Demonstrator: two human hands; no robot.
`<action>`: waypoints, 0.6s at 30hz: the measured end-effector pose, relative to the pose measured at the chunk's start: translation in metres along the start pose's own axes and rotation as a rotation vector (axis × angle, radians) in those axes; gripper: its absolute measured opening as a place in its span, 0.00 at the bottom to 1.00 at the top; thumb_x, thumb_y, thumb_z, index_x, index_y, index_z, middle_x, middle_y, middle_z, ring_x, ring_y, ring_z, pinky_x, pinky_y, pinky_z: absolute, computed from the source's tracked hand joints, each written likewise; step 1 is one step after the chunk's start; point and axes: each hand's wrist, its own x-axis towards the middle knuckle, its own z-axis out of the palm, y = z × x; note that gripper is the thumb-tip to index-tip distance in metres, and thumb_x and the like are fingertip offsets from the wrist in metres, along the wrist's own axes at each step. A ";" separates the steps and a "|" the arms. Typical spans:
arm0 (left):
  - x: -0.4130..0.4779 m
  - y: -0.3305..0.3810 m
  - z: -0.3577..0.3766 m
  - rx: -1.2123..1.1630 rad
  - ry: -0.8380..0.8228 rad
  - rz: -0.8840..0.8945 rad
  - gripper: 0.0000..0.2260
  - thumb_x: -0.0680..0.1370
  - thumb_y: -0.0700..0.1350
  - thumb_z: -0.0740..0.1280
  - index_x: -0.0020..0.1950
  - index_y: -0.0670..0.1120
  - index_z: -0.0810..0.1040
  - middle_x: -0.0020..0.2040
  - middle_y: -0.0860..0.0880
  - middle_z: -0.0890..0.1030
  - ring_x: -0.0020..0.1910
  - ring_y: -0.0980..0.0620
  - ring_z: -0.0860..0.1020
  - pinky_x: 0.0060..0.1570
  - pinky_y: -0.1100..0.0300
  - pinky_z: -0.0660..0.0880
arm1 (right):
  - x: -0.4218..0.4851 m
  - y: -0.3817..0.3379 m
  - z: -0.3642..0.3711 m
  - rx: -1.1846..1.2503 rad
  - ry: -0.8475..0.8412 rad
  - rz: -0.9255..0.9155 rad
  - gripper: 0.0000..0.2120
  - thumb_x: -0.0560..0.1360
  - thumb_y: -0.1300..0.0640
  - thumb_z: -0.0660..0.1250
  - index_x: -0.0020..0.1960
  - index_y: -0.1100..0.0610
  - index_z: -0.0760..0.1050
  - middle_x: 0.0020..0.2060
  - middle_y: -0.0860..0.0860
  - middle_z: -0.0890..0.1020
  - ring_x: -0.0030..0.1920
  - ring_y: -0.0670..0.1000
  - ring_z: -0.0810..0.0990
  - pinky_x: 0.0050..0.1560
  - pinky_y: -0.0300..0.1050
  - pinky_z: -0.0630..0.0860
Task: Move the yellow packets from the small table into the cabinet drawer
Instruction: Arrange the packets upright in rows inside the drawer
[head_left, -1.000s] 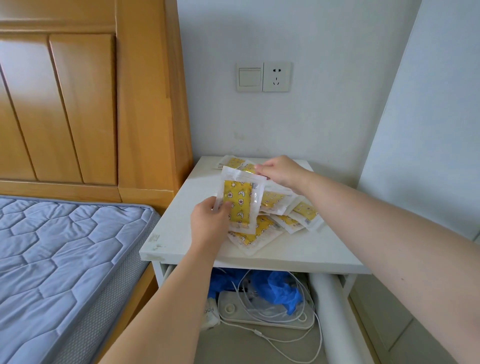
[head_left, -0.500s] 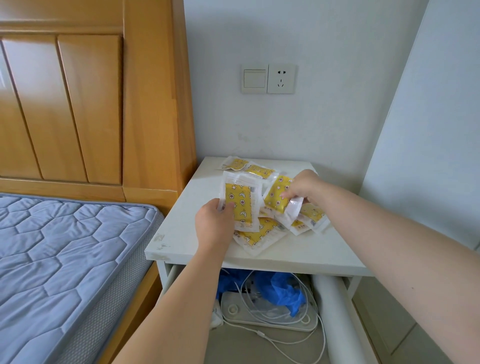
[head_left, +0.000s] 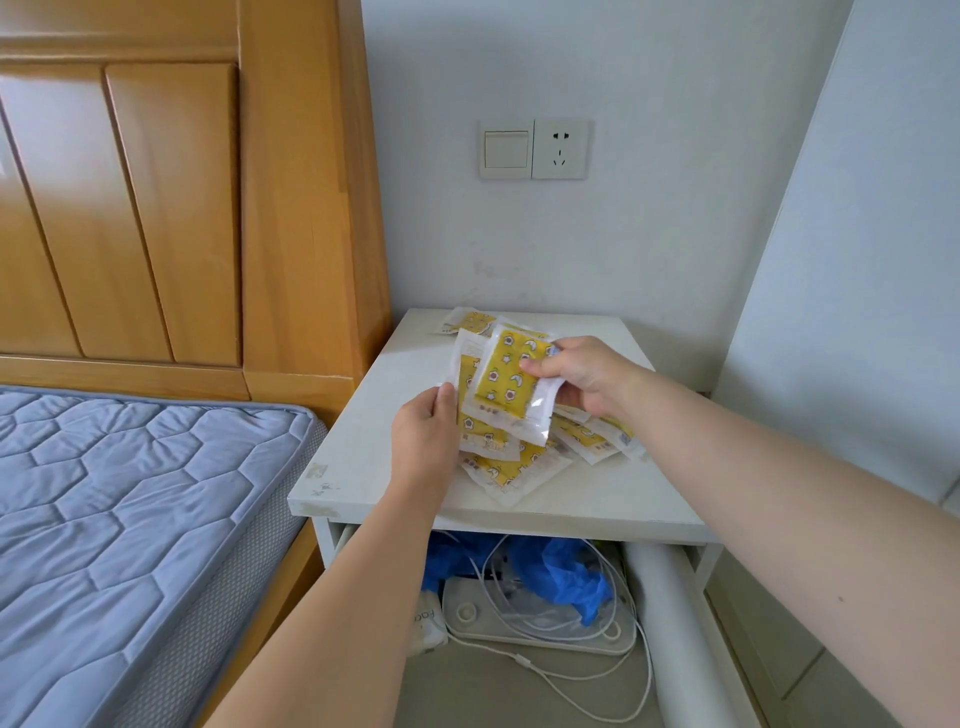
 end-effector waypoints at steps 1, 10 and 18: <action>-0.001 0.002 0.000 -0.009 -0.028 -0.004 0.17 0.82 0.51 0.58 0.39 0.44 0.76 0.36 0.50 0.79 0.35 0.54 0.77 0.33 0.63 0.72 | 0.002 0.001 0.005 -0.015 -0.005 -0.010 0.18 0.71 0.69 0.70 0.60 0.65 0.72 0.39 0.55 0.83 0.35 0.49 0.83 0.36 0.43 0.82; 0.000 0.000 -0.001 -0.012 0.097 -0.009 0.02 0.77 0.47 0.68 0.47 0.49 0.79 0.43 0.54 0.82 0.41 0.57 0.80 0.35 0.65 0.75 | 0.014 -0.005 -0.020 -0.608 0.329 -0.241 0.19 0.78 0.53 0.62 0.52 0.71 0.75 0.39 0.56 0.75 0.41 0.54 0.75 0.49 0.51 0.76; 0.002 -0.001 0.002 0.059 0.144 0.006 0.02 0.79 0.46 0.65 0.50 0.50 0.76 0.47 0.54 0.80 0.42 0.57 0.76 0.34 0.68 0.69 | 0.020 0.019 -0.044 -1.053 0.146 0.082 0.33 0.80 0.41 0.54 0.75 0.62 0.55 0.70 0.58 0.69 0.69 0.58 0.67 0.64 0.49 0.65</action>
